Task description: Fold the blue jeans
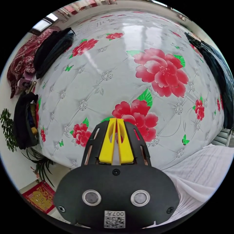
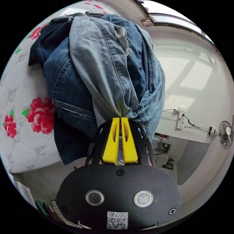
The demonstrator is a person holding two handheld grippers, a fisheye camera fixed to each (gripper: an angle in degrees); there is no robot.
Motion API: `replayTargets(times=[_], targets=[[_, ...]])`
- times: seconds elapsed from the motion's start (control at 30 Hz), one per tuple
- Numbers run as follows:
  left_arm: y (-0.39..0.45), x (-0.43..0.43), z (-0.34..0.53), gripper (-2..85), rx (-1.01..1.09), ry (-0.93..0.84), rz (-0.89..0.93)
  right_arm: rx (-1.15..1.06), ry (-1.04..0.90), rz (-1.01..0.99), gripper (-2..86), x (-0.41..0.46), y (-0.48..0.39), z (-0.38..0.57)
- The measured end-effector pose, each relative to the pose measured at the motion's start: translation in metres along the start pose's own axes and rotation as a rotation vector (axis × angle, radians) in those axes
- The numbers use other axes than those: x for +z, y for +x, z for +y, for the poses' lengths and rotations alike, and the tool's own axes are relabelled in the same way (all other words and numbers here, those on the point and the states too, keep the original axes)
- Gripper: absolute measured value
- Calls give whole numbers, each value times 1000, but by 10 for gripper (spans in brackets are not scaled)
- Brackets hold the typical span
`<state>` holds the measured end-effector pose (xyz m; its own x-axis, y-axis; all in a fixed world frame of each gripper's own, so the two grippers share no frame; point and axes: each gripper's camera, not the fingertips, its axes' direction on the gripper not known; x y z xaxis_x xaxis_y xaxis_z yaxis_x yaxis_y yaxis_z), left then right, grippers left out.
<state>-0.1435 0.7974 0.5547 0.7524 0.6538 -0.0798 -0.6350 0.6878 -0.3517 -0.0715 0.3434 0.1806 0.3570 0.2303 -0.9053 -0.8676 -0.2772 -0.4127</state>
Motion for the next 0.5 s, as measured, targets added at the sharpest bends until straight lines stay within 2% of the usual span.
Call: replayTargets(times=[0.1,0.2,0.33,0.5], targets=[[-14,-41,18,-10,-99,164,96,-38,60,-4,5,-28,-1,8],[-8,-74,27,-10,-36,243,163,29,175,-113,0,-81,19,40],[4,-100,29,-9,84,277,218,27,392,-332,-2,-171,35,109],[1,-138,38,-3,172,343,336,-135,697,-615,-2,-307,4,157]])
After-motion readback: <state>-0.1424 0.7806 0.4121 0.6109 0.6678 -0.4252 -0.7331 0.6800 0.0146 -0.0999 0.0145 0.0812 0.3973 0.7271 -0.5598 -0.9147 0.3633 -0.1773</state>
